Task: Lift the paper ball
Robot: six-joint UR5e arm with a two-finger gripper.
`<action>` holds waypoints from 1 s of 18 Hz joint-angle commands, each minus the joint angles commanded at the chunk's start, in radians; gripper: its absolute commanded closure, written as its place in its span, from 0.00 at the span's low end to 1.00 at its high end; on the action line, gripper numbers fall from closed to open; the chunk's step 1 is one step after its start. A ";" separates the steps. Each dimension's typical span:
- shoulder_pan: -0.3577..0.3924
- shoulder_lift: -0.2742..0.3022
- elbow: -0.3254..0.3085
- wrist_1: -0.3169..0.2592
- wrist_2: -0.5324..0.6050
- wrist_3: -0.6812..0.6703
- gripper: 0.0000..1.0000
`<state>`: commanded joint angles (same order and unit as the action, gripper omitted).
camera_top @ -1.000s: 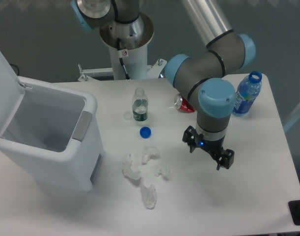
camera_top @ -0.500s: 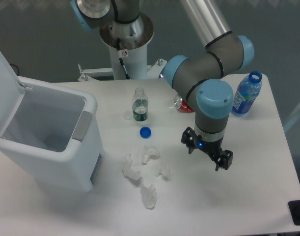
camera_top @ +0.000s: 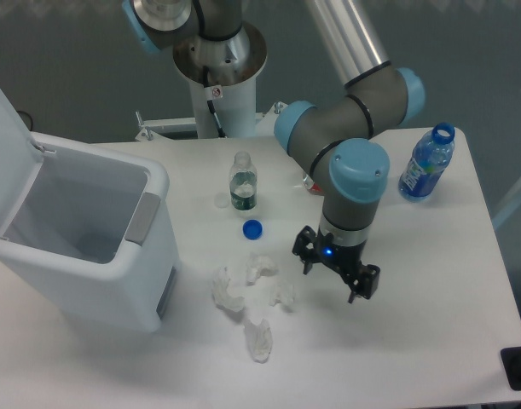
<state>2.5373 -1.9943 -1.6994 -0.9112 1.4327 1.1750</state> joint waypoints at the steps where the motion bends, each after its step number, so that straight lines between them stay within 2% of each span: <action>1: -0.002 0.017 -0.026 0.000 0.003 0.000 0.00; 4: -0.014 0.043 -0.075 -0.003 0.035 -0.003 0.00; 10: -0.094 0.032 -0.118 -0.005 0.049 -0.060 0.00; 13: -0.120 0.032 -0.163 -0.005 0.098 -0.058 0.01; 18: -0.123 0.025 -0.167 -0.005 0.112 -0.060 0.03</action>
<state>2.4145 -1.9696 -1.8669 -0.9158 1.5447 1.1152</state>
